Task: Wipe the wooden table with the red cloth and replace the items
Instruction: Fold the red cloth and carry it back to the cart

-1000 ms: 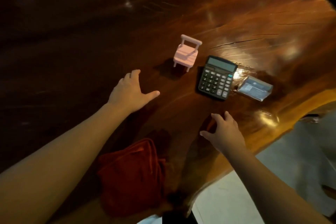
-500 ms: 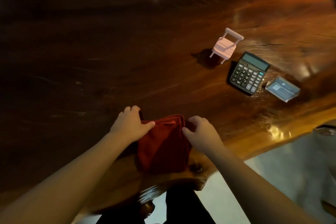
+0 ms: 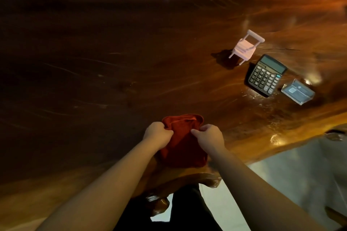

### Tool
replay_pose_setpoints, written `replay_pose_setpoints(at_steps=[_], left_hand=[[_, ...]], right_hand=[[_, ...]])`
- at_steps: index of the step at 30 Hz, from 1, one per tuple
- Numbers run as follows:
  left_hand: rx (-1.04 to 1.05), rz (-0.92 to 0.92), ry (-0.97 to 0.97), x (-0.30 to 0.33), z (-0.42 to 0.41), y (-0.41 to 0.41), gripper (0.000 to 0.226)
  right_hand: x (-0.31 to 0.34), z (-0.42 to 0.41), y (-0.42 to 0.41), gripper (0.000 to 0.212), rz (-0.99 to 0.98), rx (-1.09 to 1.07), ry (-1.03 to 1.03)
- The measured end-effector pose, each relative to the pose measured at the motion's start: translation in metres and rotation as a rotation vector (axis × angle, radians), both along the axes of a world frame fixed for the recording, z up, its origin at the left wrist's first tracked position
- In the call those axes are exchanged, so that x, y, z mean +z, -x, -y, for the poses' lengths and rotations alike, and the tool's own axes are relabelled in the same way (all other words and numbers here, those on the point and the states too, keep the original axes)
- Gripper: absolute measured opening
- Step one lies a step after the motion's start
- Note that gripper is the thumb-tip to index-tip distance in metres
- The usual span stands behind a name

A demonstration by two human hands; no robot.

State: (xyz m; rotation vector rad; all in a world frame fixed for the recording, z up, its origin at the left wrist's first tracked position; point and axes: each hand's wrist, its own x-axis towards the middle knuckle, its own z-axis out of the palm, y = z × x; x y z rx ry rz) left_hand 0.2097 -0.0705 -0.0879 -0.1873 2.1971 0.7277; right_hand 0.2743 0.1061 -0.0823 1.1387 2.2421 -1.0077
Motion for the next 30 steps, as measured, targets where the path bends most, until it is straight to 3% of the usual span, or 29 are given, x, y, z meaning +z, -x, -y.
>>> replay_pose_setpoints(at_steps=[4,6,9,13,17,19,23,27,30], left_hand=[[0.162,0.136,-0.214,0.000,0.010,0.001,0.045],[0.339,0.278,-0.330,0.007,0.017,-0.002,0.051],[0.452,0.313,-0.461,0.017,0.035,-0.012,0.037],[0.663,0.225,-0.725,0.047,0.073,-0.040,0.026],[0.796,0.118,-0.955,0.080,0.101,-0.080,0.051],[0.902,0.033,-1.001,0.100,0.108,-0.104,0.053],[1.088,-0.170,-1.027,0.132,0.116,-0.153,0.083],[1.224,-0.287,-1.209,0.162,0.136,-0.214,0.074],[1.265,-0.455,-1.196,0.177,0.165,-0.274,0.060]], right_hand=[[0.018,-0.002,-0.002,0.011,-0.091,-0.081,0.232],[0.037,-0.003,-0.004,0.009,-0.131,-0.053,0.346],[0.071,-0.002,-0.007,0.011,-0.175,0.016,0.556],[0.116,0.002,0.002,0.014,-0.182,0.130,0.757],[0.157,0.024,0.016,0.016,-0.144,0.362,0.946],[0.175,0.044,0.020,0.023,-0.109,0.508,1.016],[0.196,0.093,0.016,0.031,-0.045,0.711,1.163],[0.208,0.149,0.003,0.027,0.052,0.836,1.285],[0.218,0.199,-0.016,0.030,0.136,0.935,1.295]])
